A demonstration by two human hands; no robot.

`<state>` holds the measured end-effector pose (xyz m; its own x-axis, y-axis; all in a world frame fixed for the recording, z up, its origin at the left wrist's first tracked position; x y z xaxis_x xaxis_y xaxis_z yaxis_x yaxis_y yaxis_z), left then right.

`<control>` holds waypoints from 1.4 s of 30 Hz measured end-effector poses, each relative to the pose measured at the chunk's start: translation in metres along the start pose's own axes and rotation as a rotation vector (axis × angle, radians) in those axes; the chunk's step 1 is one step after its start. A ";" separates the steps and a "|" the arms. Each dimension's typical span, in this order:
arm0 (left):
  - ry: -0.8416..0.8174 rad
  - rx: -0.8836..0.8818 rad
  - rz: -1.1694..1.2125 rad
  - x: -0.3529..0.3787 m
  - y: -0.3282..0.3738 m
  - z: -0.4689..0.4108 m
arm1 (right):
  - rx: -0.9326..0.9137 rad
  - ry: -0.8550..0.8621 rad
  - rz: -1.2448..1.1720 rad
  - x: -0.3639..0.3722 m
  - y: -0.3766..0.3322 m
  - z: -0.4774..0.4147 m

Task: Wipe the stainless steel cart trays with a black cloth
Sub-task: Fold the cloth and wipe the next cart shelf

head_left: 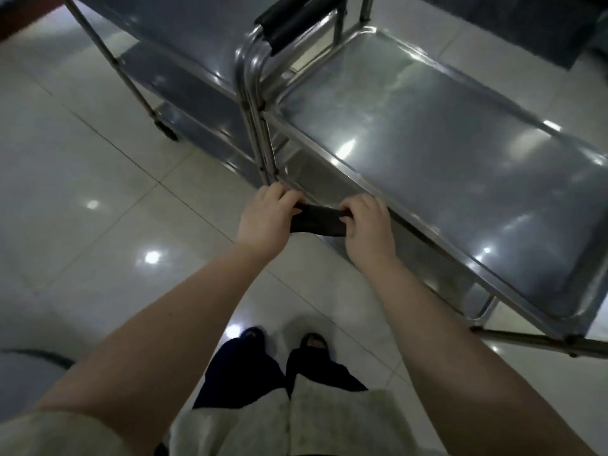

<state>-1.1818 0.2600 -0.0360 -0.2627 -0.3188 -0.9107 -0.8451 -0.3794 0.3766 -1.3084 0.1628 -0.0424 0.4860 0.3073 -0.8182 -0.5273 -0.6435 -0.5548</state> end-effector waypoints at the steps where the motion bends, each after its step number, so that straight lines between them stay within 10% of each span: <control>1: -0.032 0.015 0.010 0.012 -0.004 -0.003 | 0.036 0.005 0.002 0.007 0.007 0.004; 14: -0.332 0.063 0.045 0.157 -0.024 -0.032 | 0.535 0.192 -0.042 0.086 0.099 0.042; 24: -0.567 -0.212 0.615 0.394 0.056 -0.054 | 0.678 0.166 0.456 0.097 0.321 0.030; 35: -0.309 0.640 -0.173 0.528 0.066 -0.157 | 0.765 -0.066 0.443 0.253 0.458 0.014; 42: -0.362 0.669 -0.210 0.581 0.089 -0.164 | 0.685 -0.026 0.480 0.251 0.481 0.014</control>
<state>-1.3332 -0.1020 -0.5038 -0.1043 0.0476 -0.9934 -0.9643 0.2397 0.1127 -1.4495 -0.0598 -0.5162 0.0883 0.1300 -0.9876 -0.9841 -0.1423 -0.1067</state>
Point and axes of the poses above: each hand's wrist, its own z-axis away from the middle knuckle, its own x-axis out of the palm, y = z × x, the point moved 10 cm from there along -z, towards the middle knuckle, and after that the axes turned 2 degrees about y, right-handed, at the moved point
